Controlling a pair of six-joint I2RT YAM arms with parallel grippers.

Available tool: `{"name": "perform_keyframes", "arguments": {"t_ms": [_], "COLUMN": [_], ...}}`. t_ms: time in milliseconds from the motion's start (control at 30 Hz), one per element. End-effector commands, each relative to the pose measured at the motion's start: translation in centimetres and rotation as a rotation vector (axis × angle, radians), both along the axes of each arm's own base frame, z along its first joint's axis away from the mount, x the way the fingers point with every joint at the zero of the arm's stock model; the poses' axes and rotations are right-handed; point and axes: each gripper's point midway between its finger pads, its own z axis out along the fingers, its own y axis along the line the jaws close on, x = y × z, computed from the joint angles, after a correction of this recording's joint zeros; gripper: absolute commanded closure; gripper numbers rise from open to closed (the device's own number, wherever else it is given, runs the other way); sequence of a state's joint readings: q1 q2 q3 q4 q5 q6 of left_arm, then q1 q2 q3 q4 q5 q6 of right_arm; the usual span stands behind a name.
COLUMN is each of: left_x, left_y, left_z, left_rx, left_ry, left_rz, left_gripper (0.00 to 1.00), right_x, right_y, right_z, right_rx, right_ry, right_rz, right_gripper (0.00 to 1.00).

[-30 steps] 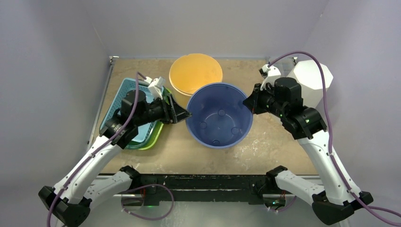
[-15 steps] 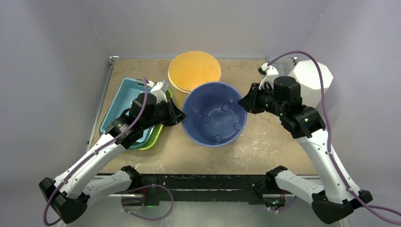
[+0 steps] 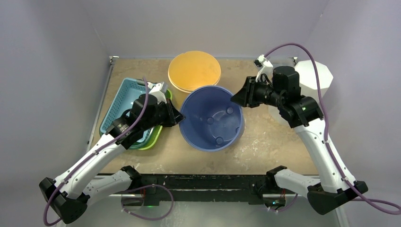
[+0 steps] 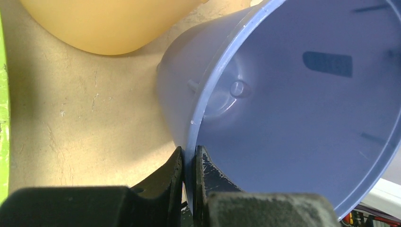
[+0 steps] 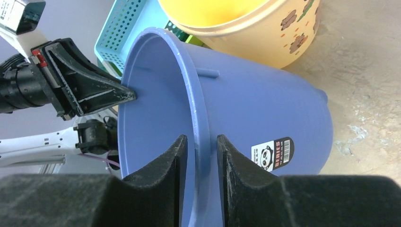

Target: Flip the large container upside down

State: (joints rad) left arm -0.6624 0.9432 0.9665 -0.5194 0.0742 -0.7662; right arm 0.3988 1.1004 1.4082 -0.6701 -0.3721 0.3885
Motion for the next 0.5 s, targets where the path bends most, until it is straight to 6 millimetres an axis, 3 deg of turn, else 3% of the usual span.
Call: {"name": "perform_keyframes", "arguments": {"t_ms": [0,367,467], "left_x": [0.3,0.2,0.1], "left_y": [-0.1,0.1,0.3], "left_z": [1.5,1.1,1.0], "left_rx": [-0.042,-0.035,-0.038], "left_ry": [-0.050,-0.042,-0.042], "left_rz": [0.010,0.022,0.030], "left_gripper": [1.00,1.00,1.00], "right_x": [-1.9,-2.4,-2.8], "right_y": [0.6,-0.5,-0.4], "right_z": [1.4,0.3,0.1], "right_rx": [0.043,-0.034,-0.022], "right_ry": [0.013,0.074,0.087], "right_rz": [0.068,0.061,0.072], "right_gripper": [0.69,0.64,0.71]}}
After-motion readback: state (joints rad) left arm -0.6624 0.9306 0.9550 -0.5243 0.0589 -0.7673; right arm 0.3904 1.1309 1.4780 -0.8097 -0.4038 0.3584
